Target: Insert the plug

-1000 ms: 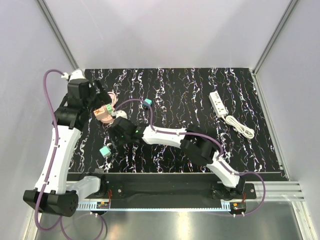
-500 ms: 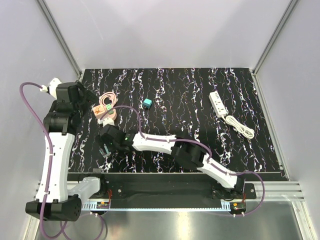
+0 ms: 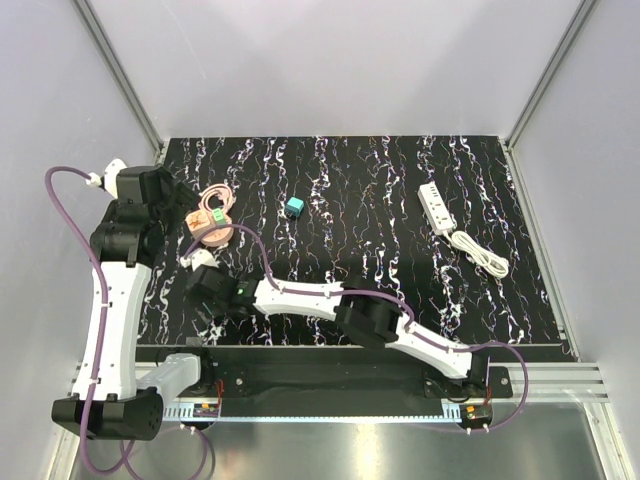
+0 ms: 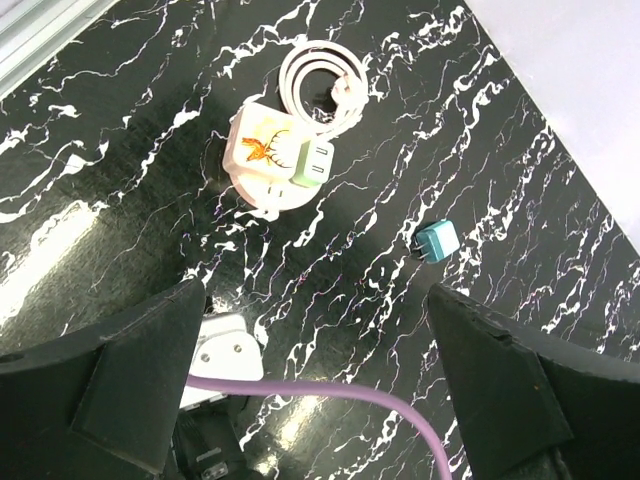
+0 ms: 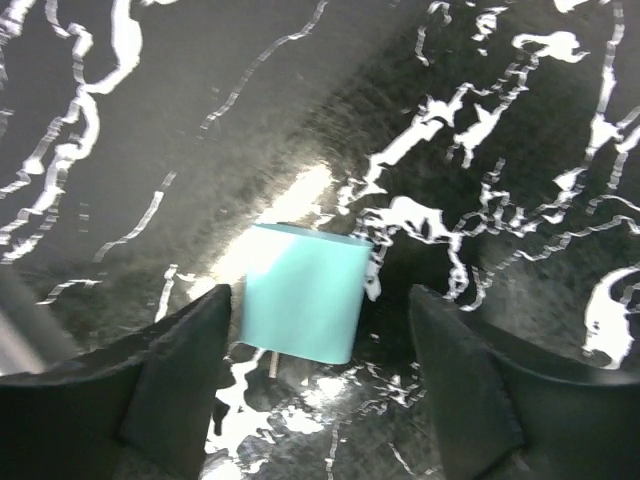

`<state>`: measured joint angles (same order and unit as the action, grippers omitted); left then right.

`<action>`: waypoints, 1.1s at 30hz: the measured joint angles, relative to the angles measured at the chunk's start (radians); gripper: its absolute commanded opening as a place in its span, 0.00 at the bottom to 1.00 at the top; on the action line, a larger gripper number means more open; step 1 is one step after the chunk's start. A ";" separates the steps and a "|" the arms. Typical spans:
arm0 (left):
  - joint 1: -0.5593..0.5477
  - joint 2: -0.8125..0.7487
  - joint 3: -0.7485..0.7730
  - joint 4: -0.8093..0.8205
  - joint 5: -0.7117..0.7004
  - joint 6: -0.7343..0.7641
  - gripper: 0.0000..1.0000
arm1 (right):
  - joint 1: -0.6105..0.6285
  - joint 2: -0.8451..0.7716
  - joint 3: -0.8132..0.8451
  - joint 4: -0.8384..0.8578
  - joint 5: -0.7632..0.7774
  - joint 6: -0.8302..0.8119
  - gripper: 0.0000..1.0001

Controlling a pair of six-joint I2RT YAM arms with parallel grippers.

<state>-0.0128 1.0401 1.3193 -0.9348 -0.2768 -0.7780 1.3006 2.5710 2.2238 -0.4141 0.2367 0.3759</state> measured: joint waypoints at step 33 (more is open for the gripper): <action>-0.250 0.103 -0.577 0.590 0.692 0.143 0.60 | -0.190 -0.896 -1.331 0.435 0.166 0.200 0.05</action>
<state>-0.2630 1.1431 0.7422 -0.3450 0.4152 -0.6353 1.1110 1.6745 0.8932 0.0208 0.4030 0.5758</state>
